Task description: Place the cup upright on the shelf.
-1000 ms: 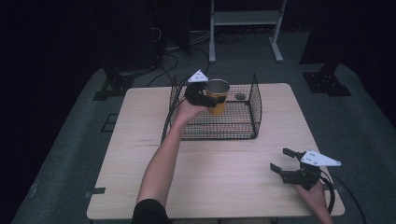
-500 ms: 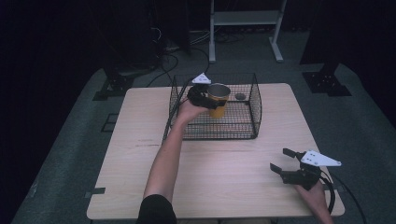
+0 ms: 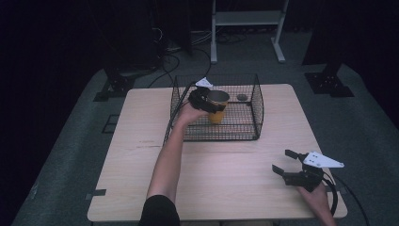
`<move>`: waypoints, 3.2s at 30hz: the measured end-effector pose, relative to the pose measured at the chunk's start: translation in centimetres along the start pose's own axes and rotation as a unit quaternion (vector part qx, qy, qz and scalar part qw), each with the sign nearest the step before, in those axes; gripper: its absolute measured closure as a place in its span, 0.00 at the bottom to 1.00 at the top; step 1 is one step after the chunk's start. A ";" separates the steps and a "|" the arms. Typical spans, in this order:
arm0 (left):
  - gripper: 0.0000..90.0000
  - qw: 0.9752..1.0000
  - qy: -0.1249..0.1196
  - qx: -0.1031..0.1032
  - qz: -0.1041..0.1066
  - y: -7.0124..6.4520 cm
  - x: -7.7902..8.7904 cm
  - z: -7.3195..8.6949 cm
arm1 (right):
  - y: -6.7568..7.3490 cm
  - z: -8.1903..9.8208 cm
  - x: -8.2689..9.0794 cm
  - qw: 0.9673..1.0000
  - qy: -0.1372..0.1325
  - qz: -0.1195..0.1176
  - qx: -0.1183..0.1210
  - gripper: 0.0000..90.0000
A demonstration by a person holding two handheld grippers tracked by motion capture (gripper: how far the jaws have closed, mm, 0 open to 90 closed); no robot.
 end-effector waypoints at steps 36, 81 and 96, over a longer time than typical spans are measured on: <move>0.12 0.999 0.042 -0.024 -0.004 -0.2 -0.9 0.7 | 0.0 0.0 0.0 1.000 -0.003 -0.002 -0.001 0.15; 0.04 0.999 -0.021 -0.035 -0.022 -1.4 1.2 -2.3 | 0.0 0.0 0.1 1.000 -0.005 -0.004 0.000 0.15; 0.04 0.998 -0.033 -0.041 -0.019 -2.7 3.9 -2.9 | -0.1 0.0 0.2 1.000 -0.006 -0.003 -0.002 0.15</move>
Point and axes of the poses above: each handheld gripper's, and its own axes: x roughly backward along the jaws, z roughly out of its underside, y roughly to its left, the point moved 4 cm from there along -x, roughly forward along the jaws, and after that the axes turned 5 degrees about -z, right-handed, at the moved point
